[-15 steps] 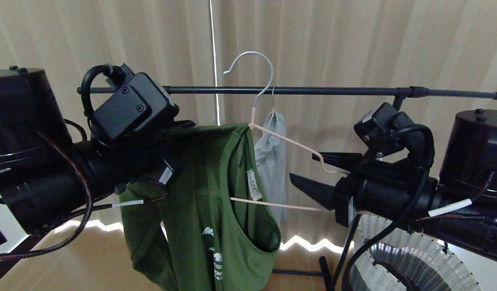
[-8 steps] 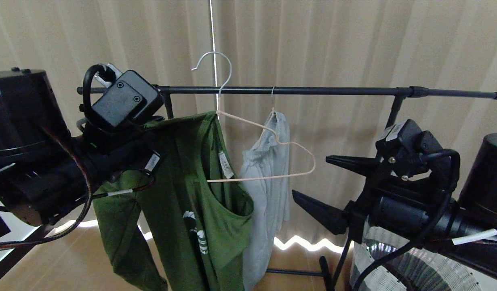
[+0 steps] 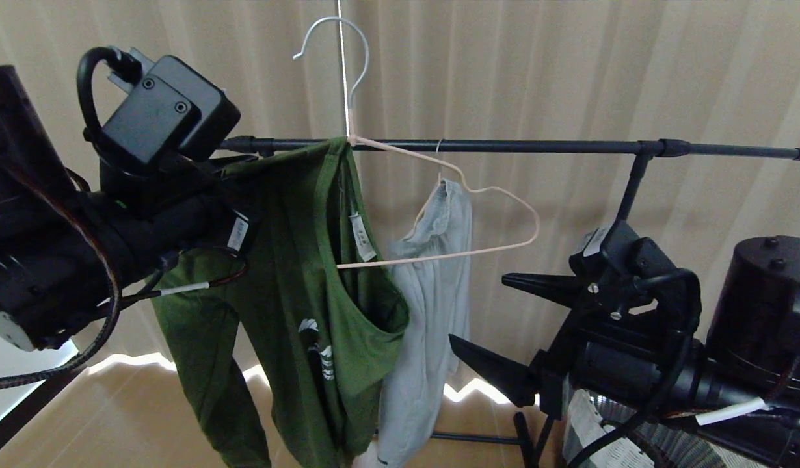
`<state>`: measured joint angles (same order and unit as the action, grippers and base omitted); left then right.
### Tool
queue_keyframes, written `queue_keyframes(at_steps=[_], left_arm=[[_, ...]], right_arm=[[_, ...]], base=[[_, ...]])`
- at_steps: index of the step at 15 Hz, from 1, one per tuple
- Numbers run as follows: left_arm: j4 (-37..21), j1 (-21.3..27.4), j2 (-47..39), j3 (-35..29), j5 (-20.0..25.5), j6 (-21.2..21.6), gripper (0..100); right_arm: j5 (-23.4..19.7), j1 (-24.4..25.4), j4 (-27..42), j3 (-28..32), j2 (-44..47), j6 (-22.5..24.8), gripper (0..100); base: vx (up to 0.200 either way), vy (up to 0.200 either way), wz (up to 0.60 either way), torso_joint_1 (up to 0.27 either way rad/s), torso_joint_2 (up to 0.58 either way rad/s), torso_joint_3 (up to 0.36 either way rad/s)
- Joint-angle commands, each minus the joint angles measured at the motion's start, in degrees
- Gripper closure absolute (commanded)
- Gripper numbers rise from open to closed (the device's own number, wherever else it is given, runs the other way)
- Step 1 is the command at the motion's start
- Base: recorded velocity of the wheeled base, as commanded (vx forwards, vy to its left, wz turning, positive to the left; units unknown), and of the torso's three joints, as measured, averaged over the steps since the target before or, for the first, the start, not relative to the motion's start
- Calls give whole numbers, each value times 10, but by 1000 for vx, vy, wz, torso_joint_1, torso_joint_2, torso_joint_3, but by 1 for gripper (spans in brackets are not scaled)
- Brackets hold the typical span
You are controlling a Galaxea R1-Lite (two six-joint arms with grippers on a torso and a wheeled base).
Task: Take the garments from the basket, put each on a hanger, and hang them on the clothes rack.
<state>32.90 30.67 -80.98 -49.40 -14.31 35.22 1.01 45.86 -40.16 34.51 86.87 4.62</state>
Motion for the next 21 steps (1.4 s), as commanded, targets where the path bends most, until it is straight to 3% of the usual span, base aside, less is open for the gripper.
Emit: queue_keyframes(at_steps=[1,5,16,17,21], left_arm=[[0,4,5,-9,1,-6,100],[0,32,5,-14,7,-51,100],[1,47,15,-21,9,-71,100],[0,47,16,-22,9,-72,100],[1,46,16,-23,9,-79,100]], right_arm=[[0,2,-1,18,30,-5,0],[2,2,-2,57,66,-12,0],[31,0,-3,72,116,-21,0],[33,0,-3,71,115,-21,100],[56,-1,-3,61,107,-39,100]], base=[[0,0,0,0,0,0],[0,0,0,0,0,0],[0,0,0,0,0,0],[0,0,0,0,0,0],[0,0,0,0,0,0]])
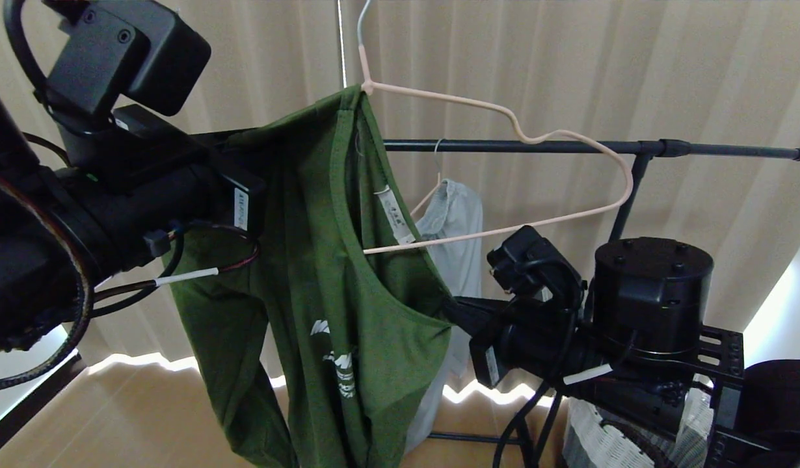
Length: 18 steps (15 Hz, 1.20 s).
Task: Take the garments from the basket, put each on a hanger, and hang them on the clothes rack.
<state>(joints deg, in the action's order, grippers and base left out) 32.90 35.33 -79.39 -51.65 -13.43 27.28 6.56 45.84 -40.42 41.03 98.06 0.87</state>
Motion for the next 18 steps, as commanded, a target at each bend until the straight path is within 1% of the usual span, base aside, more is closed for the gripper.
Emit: queue_keyframes(at_steps=[1,3,5,6,7,9,11,13,14,16,18], left_arm=[[1,-3,0,0,0,0,100],[0,-18,-1,9,-3,1,100],[0,-47,-2,16,-4,6,100],[0,-57,-4,17,-4,6,100],[0,-68,-4,26,-3,6,100],[1,-71,1,50,-3,3,100],[1,-78,13,75,-3,8,100],[1,-79,17,96,-3,11,100],[1,-79,17,103,-3,14,100],[1,-79,17,118,-5,34,100],[1,-79,13,117,-7,38,100]], right_arm=[[2,-1,0,-10,-10,-5,100],[20,-17,0,-40,-46,-7,100],[23,-49,5,-54,-96,-4,100],[22,-64,7,-53,-106,-3,100],[23,-91,8,-49,-117,-3,100],[22,-134,8,-39,-121,-2,100],[19,-160,8,-13,-118,-2,100],[18,-165,10,11,-116,-2,100],[18,-165,10,13,-116,-2,100],[17,-163,10,15,-117,-2,100],[17,-150,11,12,-118,5,100]], base=[[0,0,0,0,0,0],[0,0,0,0,0,0],[0,0,0,0,0,0],[0,0,0,0,0,0],[0,0,0,0,0,0],[0,0,0,0,0,0],[0,0,0,0,0,0],[0,0,0,0,0,0],[0,0,0,0,0,0],[0,0,0,0,0,0],[0,0,0,0,0,0]])
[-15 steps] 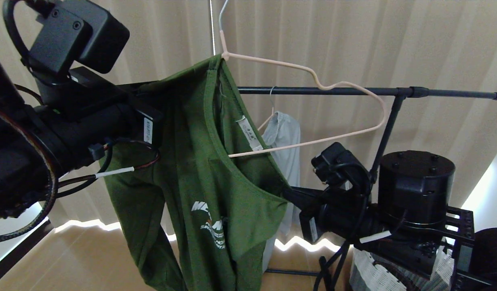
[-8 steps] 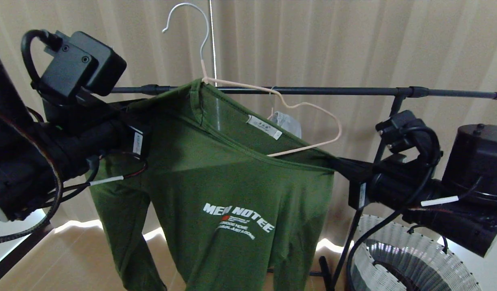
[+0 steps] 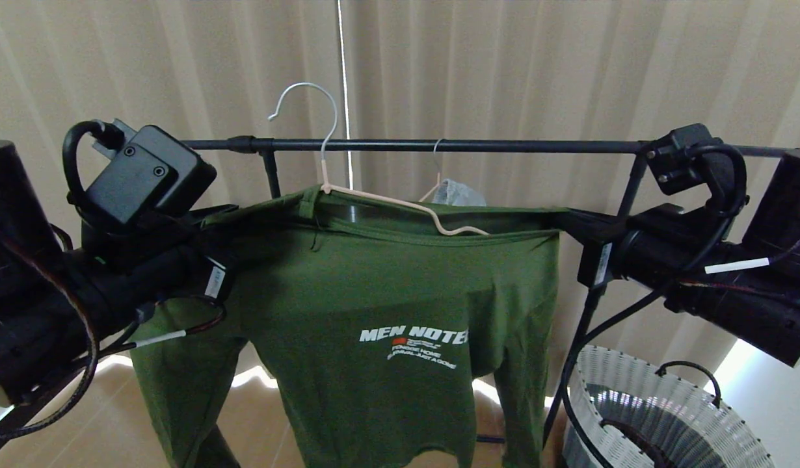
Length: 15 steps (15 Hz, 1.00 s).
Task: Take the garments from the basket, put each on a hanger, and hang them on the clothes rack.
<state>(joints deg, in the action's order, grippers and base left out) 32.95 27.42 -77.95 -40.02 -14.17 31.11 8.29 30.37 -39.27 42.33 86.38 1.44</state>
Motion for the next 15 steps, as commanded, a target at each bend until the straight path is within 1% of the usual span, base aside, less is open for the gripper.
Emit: queue_keyframes(at_steps=[1,2,5,7,8,9,11,12,13,14,15], left_arm=[[0,0,-4,1,-6,0,100],[0,0,-4,2,-19,-1,100],[0,1,-4,1,-46,-6,100],[0,4,-5,0,-48,-26,100],[0,4,-5,0,-48,-26,100],[2,6,-12,-1,-48,-40,100],[15,6,-19,-3,-48,-54,100],[31,8,-26,-1,-49,-61,100],[34,12,-29,-1,-49,-64,100],[43,35,-32,-4,-48,-76,100],[45,48,-33,-4,-47,-79,100]], right_arm=[[0,15,0,-6,-1,12,100],[0,25,0,-12,-2,20,0],[0,58,-3,-37,-9,25,0],[-11,73,-5,-36,-16,25,0],[-11,73,-5,-36,-16,25,0],[-30,79,-5,-35,-24,25,0],[-48,80,-5,-36,-28,30,0],[-78,80,-8,-30,-32,37,0],[-88,80,-9,-28,-31,41,0],[-114,80,-11,-14,-24,58,0],[-115,80,-11,0,-17,66,0]], base=[[0,0,0,0,0,0],[0,0,0,0,0,0],[0,0,0,0,0,0],[0,0,0,0,0,0],[0,0,0,0,0,0],[0,0,0,0,0,0],[0,0,0,0,0,0],[0,0,0,0,0,0],[0,0,0,0,0,0],[0,0,0,0,0,0],[0,0,0,0,0,0]])
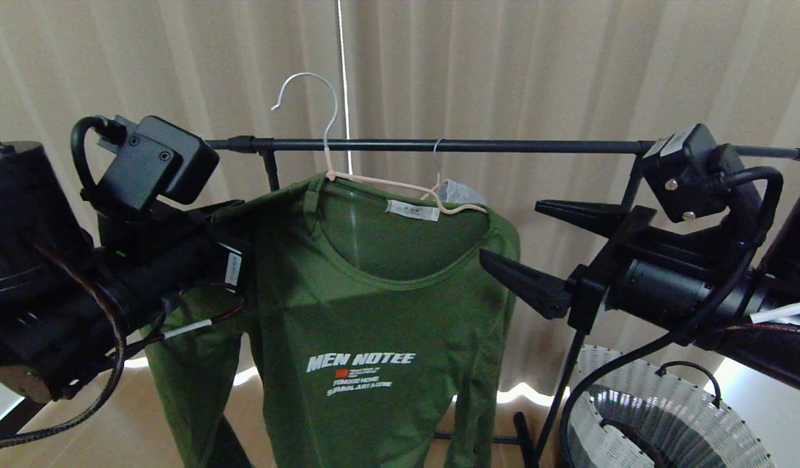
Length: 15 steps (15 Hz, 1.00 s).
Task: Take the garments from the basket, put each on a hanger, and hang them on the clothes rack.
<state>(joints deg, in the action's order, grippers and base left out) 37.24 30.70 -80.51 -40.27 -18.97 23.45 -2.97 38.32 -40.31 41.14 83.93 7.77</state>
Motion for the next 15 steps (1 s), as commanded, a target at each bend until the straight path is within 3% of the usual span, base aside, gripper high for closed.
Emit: queue_keyframes(at_steps=[1,6,9,15], left_arm=[[2,21,-7,-2,2,-3,100],[42,43,-26,-3,5,1,100],[42,46,-26,0,6,5,100],[42,74,-24,-1,7,5,100]], right_arm=[[0,0,1,26,17,14,0],[8,-3,2,74,57,81,0],[32,-8,4,98,72,99,0],[33,-19,6,113,91,131,0]], base=[[0,0,0,0,0,0],[0,0,0,0,0,0],[0,0,0,0,0,0],[0,0,0,0,0,0]])
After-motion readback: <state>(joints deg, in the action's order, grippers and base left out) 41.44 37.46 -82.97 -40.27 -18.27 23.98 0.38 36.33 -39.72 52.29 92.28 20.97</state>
